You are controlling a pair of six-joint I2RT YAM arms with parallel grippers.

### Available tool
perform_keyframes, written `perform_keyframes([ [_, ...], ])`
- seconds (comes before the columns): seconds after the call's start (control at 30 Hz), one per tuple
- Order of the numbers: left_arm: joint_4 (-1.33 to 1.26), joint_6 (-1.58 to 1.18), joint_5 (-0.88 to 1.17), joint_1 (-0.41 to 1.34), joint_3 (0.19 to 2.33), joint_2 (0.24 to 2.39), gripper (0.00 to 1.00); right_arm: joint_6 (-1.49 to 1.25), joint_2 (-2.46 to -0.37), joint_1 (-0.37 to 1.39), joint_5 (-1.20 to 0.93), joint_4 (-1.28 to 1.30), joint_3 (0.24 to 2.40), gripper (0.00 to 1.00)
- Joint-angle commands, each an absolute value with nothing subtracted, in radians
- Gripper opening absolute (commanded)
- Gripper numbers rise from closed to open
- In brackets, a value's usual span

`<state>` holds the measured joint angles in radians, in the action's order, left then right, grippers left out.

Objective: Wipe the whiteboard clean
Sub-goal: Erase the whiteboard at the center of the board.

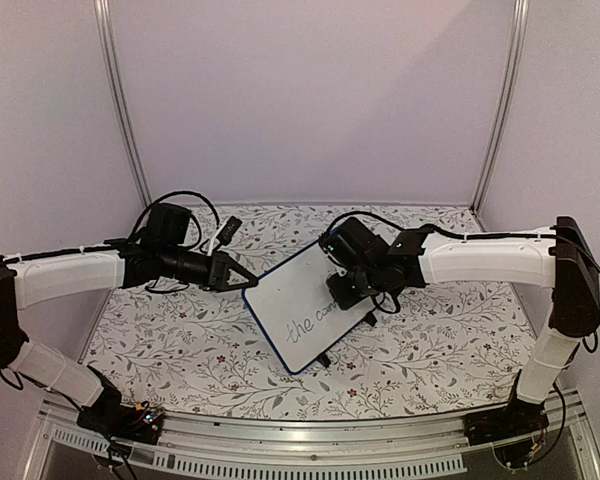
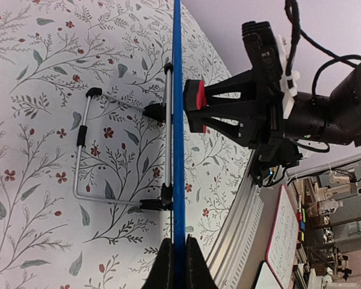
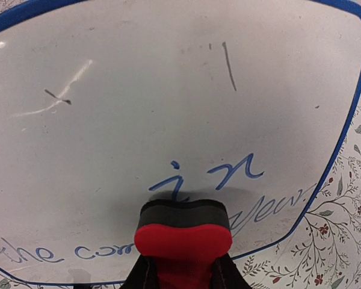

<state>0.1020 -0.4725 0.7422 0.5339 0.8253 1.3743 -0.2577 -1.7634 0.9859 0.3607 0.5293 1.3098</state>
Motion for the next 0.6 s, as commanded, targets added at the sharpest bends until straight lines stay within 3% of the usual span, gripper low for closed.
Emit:
perform_keyframes([
  [0.0,0.081,-0.459,0.783,0.541,0.819,1.358,0.00,-0.246,-1.810,0.979,0.356,0.521,1.355,0.20],
  [0.57,0.078,-0.462,0.788,0.541,0.819,1.360,0.00,-0.196,-1.873,0.979,0.332,0.554,1.513,0.20],
])
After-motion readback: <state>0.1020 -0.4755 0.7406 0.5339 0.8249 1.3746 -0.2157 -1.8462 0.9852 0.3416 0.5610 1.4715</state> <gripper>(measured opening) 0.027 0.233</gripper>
